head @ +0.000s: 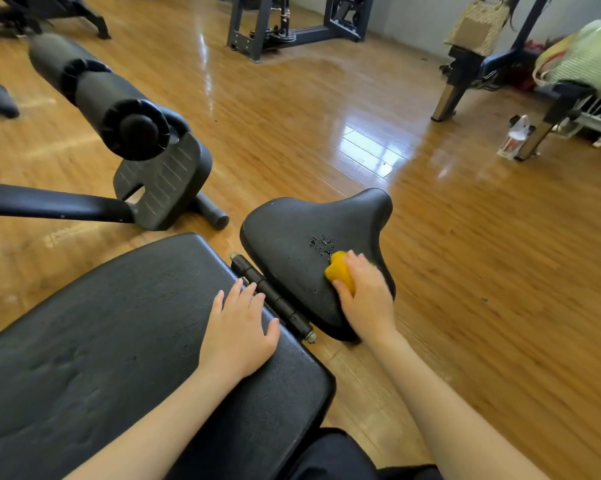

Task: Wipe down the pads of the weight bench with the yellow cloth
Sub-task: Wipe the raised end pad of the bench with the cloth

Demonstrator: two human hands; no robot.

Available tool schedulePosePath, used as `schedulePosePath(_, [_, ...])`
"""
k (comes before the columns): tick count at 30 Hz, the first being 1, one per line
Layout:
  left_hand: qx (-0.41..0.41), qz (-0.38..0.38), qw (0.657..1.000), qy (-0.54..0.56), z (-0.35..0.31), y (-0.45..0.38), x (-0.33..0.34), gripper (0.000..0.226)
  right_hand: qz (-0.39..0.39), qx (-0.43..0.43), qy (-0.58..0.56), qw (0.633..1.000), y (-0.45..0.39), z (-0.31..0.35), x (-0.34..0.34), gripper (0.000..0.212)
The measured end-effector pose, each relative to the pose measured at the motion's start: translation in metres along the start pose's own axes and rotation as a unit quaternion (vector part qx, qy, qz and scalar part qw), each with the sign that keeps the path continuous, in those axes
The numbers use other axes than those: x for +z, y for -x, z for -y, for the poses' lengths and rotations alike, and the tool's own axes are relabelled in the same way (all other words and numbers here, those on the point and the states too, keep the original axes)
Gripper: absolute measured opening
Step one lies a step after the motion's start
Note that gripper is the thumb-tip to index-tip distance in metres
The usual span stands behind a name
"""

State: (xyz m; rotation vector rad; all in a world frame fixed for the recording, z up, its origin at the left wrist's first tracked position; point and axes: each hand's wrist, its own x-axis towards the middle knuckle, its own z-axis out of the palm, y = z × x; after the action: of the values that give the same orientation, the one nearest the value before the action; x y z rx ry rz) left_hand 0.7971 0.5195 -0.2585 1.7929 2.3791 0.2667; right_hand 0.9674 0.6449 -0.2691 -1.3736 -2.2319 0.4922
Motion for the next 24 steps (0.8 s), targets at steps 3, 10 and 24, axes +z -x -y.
schedulePosePath(3, [-0.008,-0.009,1.0,0.01,0.0,0.0,0.001,0.067,0.044,-0.134,0.056,0.988,0.033,0.01,0.013,0.053])
schedulePosePath(10, [-0.006,-0.016,1.0,0.008,0.003,0.0,0.004,0.072,0.046,-0.035,-0.008,0.998,-0.041,-0.02,-0.016,0.049])
schedulePosePath(24, [-0.004,-0.025,1.0,-0.003,0.003,0.0,0.005,0.079,0.084,-0.192,0.121,0.97,0.009,0.012,0.007,0.052])
